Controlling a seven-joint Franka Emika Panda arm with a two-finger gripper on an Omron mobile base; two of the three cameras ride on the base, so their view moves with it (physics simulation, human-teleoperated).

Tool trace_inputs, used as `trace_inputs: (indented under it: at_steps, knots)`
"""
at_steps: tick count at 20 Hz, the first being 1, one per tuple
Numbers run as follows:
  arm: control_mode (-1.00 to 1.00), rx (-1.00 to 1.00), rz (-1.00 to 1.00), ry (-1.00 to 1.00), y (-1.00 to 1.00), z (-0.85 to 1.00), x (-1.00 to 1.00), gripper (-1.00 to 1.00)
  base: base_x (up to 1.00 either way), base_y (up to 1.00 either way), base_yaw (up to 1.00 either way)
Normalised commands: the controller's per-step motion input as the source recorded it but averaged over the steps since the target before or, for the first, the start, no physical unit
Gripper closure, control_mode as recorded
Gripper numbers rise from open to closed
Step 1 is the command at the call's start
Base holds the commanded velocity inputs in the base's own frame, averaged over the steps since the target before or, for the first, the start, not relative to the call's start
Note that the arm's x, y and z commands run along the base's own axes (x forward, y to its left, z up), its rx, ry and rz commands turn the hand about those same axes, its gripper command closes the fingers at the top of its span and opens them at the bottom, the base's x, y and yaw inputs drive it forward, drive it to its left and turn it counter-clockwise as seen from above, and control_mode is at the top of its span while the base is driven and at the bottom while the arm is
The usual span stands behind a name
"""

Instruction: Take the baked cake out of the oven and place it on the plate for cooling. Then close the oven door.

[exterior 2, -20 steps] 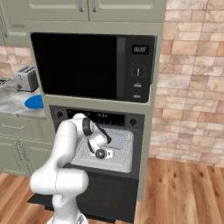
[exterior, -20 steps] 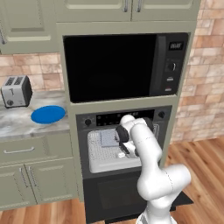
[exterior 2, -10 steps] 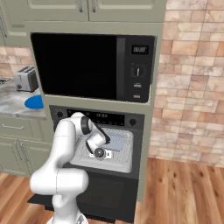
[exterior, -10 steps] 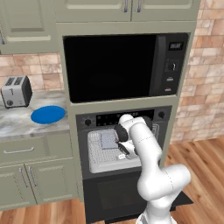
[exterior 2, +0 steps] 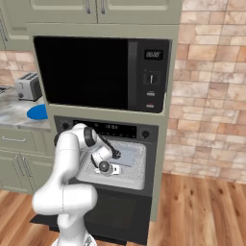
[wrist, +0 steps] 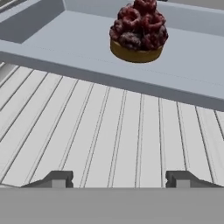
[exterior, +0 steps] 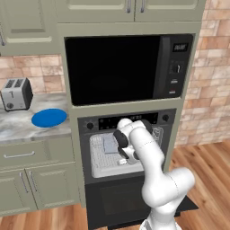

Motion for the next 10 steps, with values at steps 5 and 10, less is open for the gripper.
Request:
trace_inputs:
  at_steps: [5,10]
  knots:
    - [-1.0,-0.06,-0.04,0.06,0.41,-0.5,-0.69,-1.0,0.0,0.0,0.0]
    - [-1.0,-0.05,-0.04,0.06,0.41,-0.55,-0.82,-1.0,0.0,0.0,0.0]
